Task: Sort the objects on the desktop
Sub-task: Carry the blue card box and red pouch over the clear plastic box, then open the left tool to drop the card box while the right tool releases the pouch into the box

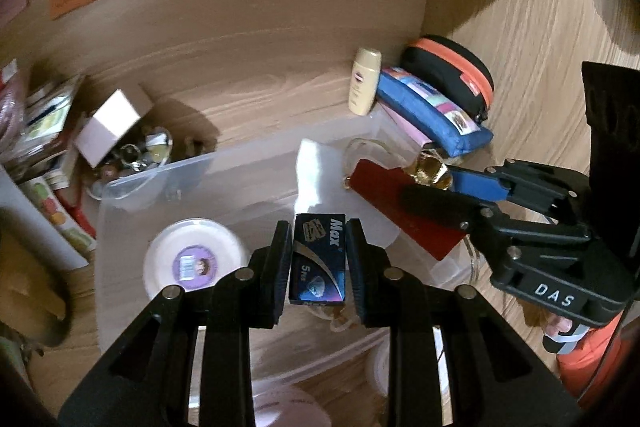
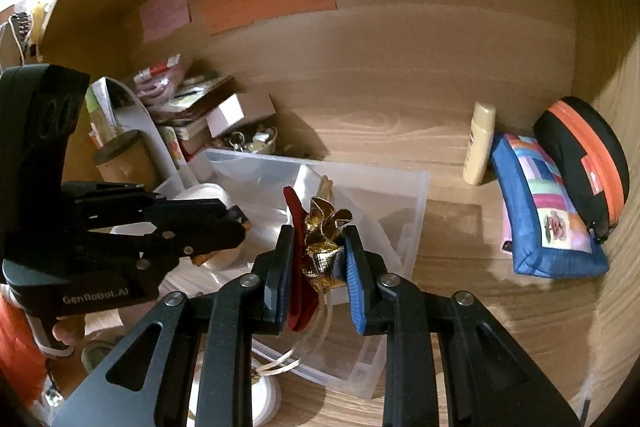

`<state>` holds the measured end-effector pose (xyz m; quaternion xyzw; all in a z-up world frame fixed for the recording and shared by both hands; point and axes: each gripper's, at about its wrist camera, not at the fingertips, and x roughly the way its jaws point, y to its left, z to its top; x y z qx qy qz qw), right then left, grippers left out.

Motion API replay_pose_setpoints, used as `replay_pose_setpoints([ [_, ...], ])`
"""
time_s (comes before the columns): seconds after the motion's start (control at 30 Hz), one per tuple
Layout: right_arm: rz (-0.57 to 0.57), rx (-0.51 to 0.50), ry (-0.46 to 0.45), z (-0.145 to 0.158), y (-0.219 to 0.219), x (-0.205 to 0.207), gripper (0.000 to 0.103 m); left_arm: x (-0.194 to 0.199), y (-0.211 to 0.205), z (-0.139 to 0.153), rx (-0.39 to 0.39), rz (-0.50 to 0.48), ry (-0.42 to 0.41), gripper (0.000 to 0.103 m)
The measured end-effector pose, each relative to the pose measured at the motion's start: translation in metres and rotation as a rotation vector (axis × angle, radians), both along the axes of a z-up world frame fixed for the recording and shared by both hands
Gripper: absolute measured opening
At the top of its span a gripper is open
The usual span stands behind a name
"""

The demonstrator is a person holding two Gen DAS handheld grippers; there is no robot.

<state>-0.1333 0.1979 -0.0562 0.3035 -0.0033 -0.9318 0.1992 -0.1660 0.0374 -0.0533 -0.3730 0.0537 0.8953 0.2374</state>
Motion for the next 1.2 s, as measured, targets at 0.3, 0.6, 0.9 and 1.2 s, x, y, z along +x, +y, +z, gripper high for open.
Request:
replay_pose_setpoints([
  [0.3,0.001,0.018,-0.056,-0.011,0.0,-0.005,0.022,-0.012,0.016,-0.011,-0.029,-0.034,-0.066,0.027],
  [0.6,-0.007,0.039,-0.061,-0.013,0.001,-0.004,0.025,-0.015,0.023,-0.018,-0.09,-0.042,-0.105,0.027],
  [0.9,-0.008,0.034,-0.05,-0.012,0.004,-0.004,0.03,-0.018,0.022,-0.021,-0.134,-0.013,-0.102,0.027],
  [1.2,-0.048,0.006,0.008,-0.004,0.011,0.003,0.04,-0.016,0.018,-0.016,-0.132,-0.006,-0.087,0.033],
])
